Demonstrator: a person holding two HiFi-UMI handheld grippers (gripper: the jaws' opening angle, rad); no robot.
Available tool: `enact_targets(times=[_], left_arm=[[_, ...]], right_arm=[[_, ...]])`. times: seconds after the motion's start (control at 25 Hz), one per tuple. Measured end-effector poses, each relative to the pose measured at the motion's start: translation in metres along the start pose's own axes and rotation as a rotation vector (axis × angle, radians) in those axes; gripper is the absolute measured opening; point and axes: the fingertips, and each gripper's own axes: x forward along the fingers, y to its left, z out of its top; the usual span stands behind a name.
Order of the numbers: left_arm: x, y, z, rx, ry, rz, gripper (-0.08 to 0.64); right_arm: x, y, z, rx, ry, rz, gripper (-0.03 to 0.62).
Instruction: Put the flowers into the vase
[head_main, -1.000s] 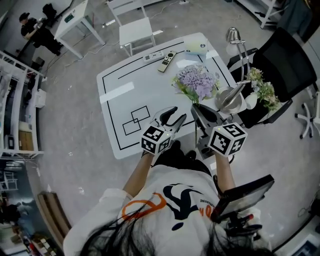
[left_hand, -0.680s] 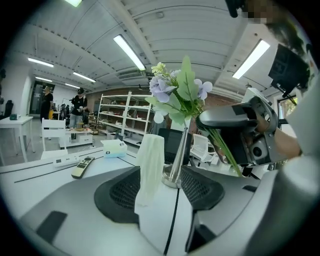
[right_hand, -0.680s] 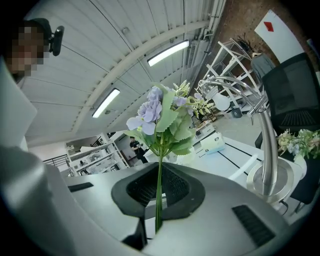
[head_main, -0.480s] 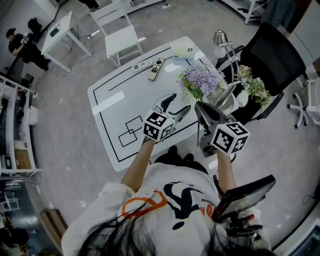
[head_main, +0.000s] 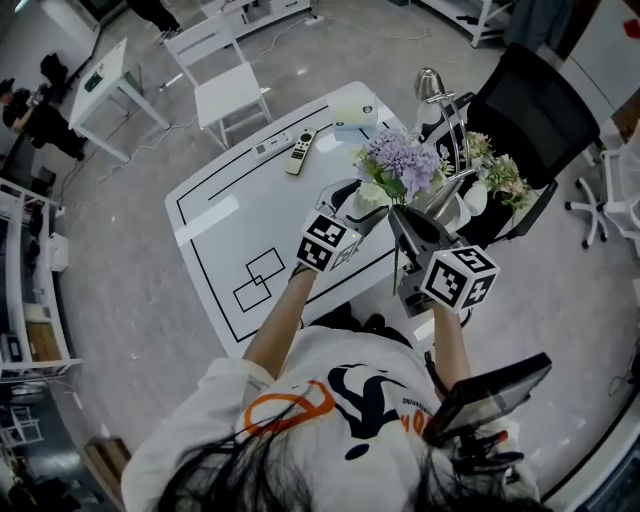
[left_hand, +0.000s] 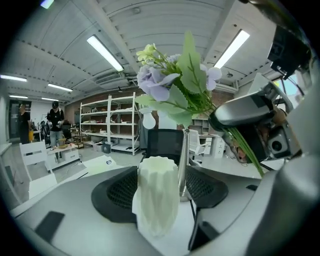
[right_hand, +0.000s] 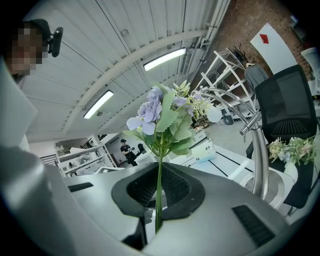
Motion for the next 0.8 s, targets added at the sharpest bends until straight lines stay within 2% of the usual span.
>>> enact_targets(times=[0.12, 0.28, 0.4, 0.6, 0.8], left_arm=[[0.004, 0.0, -0.004, 0.033, 0.006, 0.004, 0.262], [0.003, 0.002, -0.004, 0.008, -0.004, 0.007, 0.261], [0.001, 0.001, -0.005, -0.013, 0.019, -0.012, 0.256], [0.0, -0.006, -0.007, 0.015, 0.053, -0.049, 0.256], [0.002, -0.006, -0.007, -0.006, 0.036, -0.047, 0.256]], right_arm=[[0.002, -0.002, 0.004, -0.011, -0.004, -0.007, 0.018], [0.006, -0.002, 0.013, -0.033, -0.014, -0.008, 0.018], [0.011, -0.002, 0.023, -0.048, -0.03, -0.006, 0.018], [0.024, 0.002, 0.049, -0.064, -0.081, 0.02, 0.018], [0.039, 0.01, 0.078, -0.131, -0.114, 0.048, 0.018]])
